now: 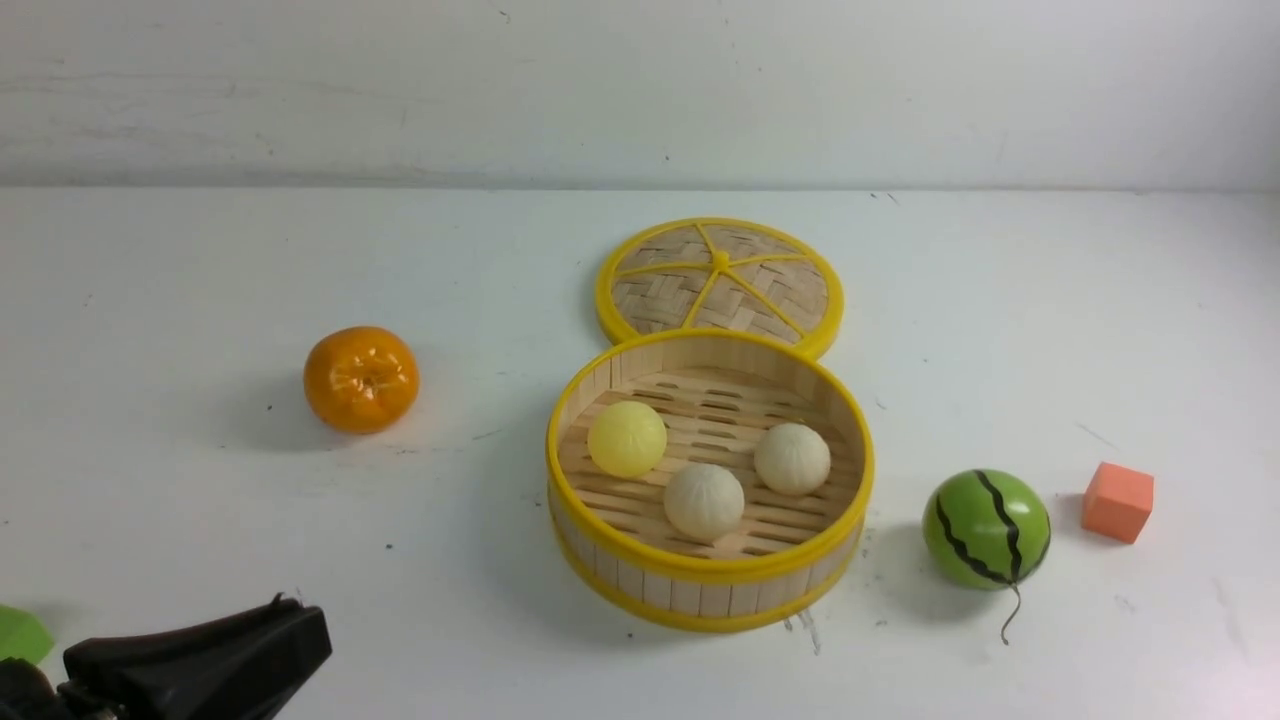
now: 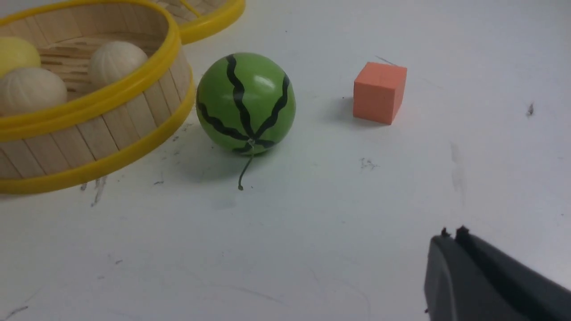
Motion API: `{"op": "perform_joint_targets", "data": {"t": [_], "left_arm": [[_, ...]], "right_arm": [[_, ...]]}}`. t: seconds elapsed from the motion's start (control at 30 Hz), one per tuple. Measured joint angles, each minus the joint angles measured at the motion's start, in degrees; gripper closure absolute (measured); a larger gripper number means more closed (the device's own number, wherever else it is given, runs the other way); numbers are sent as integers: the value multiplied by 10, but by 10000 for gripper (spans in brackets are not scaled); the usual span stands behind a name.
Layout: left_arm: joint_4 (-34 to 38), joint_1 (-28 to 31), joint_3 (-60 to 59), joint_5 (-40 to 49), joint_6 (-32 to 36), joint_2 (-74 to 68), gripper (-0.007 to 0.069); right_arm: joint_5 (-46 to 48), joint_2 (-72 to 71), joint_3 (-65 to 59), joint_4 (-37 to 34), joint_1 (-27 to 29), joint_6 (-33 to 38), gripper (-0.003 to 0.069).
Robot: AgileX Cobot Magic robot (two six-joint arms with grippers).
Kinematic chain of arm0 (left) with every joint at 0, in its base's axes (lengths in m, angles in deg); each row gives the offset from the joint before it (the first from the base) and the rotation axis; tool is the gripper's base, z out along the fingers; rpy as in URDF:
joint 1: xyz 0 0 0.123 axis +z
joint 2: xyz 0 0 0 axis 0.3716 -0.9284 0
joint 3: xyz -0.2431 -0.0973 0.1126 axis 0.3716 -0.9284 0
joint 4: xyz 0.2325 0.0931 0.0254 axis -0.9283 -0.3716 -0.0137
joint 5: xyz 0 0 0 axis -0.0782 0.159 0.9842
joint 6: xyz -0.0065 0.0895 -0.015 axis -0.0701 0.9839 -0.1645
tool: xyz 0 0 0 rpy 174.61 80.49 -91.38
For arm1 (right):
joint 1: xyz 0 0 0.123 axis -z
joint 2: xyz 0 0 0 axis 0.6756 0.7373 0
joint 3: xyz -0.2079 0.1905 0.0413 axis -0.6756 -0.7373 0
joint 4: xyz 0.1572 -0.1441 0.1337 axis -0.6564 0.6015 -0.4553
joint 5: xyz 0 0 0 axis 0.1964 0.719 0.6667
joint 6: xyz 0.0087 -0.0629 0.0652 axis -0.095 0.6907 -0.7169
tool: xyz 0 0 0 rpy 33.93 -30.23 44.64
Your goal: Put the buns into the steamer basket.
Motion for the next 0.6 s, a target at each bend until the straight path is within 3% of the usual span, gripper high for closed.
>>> {"op": "perform_joint_targets", "data": {"t": [0.6], "left_arm": [[-1,0,-12,-29,11,3,528]], "right_arm": [[-3,0,-1,-1,0,0,661]]}}
